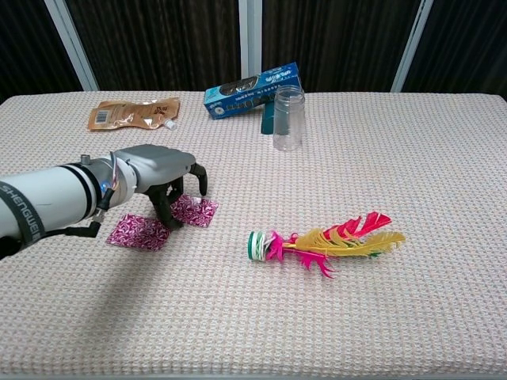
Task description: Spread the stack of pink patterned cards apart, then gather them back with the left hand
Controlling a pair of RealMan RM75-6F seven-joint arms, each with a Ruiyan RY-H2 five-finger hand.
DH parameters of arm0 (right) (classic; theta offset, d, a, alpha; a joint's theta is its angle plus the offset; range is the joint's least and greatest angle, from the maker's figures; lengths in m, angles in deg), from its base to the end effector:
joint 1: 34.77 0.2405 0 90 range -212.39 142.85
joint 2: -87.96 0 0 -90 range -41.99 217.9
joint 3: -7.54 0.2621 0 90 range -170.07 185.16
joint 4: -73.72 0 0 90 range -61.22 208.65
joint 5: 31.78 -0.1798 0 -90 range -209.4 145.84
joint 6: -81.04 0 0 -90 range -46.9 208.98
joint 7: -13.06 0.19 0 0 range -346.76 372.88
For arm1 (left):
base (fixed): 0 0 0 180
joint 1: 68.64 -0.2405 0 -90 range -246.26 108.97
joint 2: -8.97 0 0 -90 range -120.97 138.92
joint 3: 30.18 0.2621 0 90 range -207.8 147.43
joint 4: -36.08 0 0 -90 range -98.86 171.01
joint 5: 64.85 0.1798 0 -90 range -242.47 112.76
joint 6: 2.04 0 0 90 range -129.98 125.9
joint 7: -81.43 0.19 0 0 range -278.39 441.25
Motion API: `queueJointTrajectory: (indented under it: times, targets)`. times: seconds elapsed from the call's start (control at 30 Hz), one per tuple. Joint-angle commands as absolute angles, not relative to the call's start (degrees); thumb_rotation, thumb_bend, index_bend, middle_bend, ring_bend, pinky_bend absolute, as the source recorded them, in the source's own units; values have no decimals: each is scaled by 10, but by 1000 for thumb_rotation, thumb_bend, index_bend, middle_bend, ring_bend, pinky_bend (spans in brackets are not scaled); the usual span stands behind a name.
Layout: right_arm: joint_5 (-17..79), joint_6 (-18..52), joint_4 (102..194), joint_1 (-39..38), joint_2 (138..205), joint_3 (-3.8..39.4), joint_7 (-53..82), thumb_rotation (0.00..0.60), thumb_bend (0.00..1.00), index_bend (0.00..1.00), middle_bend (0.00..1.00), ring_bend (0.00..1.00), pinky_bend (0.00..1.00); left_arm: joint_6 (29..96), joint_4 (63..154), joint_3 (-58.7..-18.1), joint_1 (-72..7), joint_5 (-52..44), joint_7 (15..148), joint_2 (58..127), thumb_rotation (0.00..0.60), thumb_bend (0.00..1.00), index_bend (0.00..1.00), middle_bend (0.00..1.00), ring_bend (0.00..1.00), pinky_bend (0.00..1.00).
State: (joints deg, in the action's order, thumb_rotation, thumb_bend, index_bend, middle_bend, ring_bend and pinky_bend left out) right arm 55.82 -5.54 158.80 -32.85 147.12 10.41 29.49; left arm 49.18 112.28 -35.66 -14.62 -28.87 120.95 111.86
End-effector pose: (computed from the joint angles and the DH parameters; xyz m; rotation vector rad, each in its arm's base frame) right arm -0.3313 -0.2100 0.2328 1.3275 -0.9537 0.9588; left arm -0.1342 0.3749 -0.1056 -1.9947 -1.0078 -0.5538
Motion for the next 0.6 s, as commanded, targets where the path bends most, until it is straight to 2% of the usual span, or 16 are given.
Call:
queueJointTrajectory:
  times: [0.03,0.4,0.6]
  targets:
    - [559,-56,1588,-329,1471,104,295,455,194,162,104,8,0,495,1127,-355,-146,-286,1215,1118,600,269,353,914,951,989]
    - [557,-56,1585,-331,1471,103,299,453,194,161,104,7,0,495,1110,-356,-145,-298,1227,1131,600,269,357,914,952,989]
    - [556,-56,1584,-331,1471,104,300,455,194,161,104,8,0,498,1104,-359,-148,-289,1222,1135,600,269,439,919,955,990]
